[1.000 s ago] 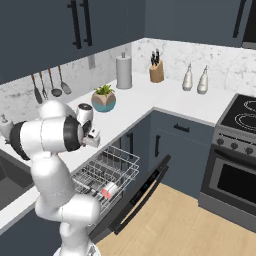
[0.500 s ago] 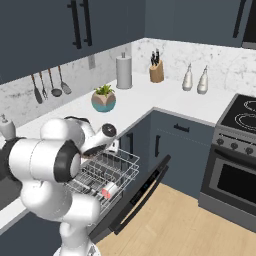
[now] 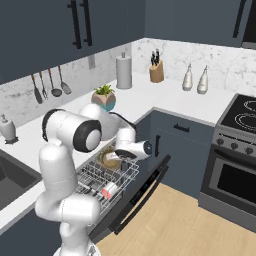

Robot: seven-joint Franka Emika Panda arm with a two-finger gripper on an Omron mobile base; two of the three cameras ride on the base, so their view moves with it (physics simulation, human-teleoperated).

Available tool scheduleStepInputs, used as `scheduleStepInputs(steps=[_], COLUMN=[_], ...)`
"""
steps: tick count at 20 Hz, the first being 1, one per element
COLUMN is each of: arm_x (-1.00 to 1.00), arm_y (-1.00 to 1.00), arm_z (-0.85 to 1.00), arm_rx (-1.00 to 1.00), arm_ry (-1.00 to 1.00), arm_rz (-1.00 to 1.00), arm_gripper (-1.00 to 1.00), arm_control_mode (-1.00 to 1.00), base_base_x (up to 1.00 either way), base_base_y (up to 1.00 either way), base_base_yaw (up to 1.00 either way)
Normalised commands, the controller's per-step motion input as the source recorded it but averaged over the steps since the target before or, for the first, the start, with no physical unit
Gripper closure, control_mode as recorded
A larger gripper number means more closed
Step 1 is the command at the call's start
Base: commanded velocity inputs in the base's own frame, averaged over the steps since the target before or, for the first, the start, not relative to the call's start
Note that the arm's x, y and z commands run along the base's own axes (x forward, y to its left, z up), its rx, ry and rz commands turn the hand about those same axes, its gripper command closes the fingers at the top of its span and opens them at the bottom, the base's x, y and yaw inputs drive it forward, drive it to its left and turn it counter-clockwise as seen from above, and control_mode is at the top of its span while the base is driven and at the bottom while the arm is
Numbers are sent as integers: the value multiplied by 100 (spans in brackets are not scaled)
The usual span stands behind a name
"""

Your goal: Pick up the cup and bowl from the counter, place them in the dishwasher, and close the dishwasher door.

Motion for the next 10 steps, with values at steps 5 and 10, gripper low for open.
scheduleStepInputs(steps=[5, 10], arm_x=[86, 75], arm_y=[-38, -4], arm_z=[-9, -36], arm_rx=[0, -16], arm_ry=[20, 3], arm_rz=[19, 14], arm_gripper=[100, 100], arm_control_mode=[-100, -100], base_base_x=[0, 0], base_base_y=[0, 0], base_base_yaw=[0, 0])
